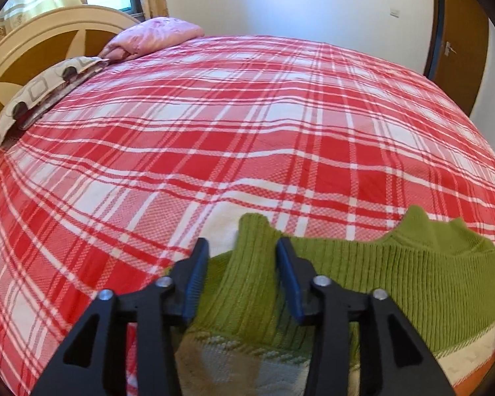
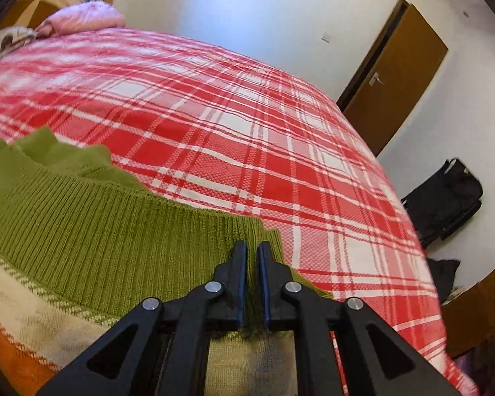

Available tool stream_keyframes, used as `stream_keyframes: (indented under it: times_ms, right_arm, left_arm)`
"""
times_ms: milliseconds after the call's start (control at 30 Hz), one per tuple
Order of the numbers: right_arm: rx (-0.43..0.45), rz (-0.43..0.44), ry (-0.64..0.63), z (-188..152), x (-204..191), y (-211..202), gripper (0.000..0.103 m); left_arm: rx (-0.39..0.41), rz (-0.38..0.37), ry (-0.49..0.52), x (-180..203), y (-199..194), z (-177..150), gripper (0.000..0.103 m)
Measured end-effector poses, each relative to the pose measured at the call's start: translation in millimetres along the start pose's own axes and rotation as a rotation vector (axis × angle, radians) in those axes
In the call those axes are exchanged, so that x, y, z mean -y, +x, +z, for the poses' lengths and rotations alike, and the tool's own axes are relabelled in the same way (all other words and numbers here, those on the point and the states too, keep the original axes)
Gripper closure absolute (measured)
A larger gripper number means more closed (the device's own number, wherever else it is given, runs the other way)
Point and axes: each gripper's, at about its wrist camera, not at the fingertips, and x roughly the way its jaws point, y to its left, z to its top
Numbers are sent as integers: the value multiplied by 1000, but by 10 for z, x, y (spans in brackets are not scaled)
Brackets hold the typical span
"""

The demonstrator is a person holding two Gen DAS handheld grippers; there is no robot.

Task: Fold small clothes
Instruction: 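Lift the folded sweater by the ribbed hem with both tools and flip it over, then lay the flipped sweater down striped side up and open both tools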

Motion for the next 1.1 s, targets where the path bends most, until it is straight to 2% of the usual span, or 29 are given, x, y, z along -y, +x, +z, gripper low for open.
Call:
stream_keyframes:
  times_ms: [67, 133, 167, 200, 233, 267, 300, 367, 433, 567, 633, 733, 800, 933, 1100]
  right_arm:
    - [42, 28, 33, -5, 86, -154, 95]
    - [156, 0, 106, -67, 215, -493, 95]
    - [185, -1, 125, -98, 241, -615, 94]
    - [198, 23, 140, -146, 260, -747, 86]
    - [198, 58, 155, -202, 263, -850, 76]
    - [197, 101, 170, -271, 259, -942, 51]
    - [198, 147, 185, -359, 242, -1053, 43]
    - [201, 172, 188, -518, 178, -1248, 43]
    - [191, 177, 189, -674, 96, -1394, 43]
    - [121, 244, 228, -942, 9, -1427, 43]
    - [82, 265, 240, -1070, -33, -1377, 43]
    - [14, 285, 274, -1225, -67, -1217, 43]
    - [12, 295, 290, -1268, -51, -1218, 42]
    - [14, 282, 277, -1287, -91, -1219, 41]
    - [26, 302, 287, -1308, -61, -1209, 38]
  left_arm:
    - [-11, 5, 11, -21, -52, 5, 47]
    - [-26, -11, 35, -63, -173, -17, 46]
    - [-13, -16, 46, -104, -298, -52, 39]
    - [5, -17, 55, -133, -390, -84, 28]
    - [28, -18, 66, -162, -494, -124, 23]
    - [64, -13, 87, -194, -660, -205, 18]
    - [85, -11, 101, -212, -758, -261, 12]
    - [111, -24, 136, -224, -966, -414, 3]
    - [125, -34, 161, -186, -1109, -555, 2]
    - [154, 4, 209, -94, -1306, -866, 2]
    - [139, 8, 214, -60, -1292, -993, 2]
    - [72, 11, 210, -46, -1157, -1130, 2]
    - [50, 26, 217, -31, -1081, -1197, 2]
    - [81, 54, 231, 25, -1081, -1247, 0]
    - [76, 39, 195, 0, -1053, -1279, 0]
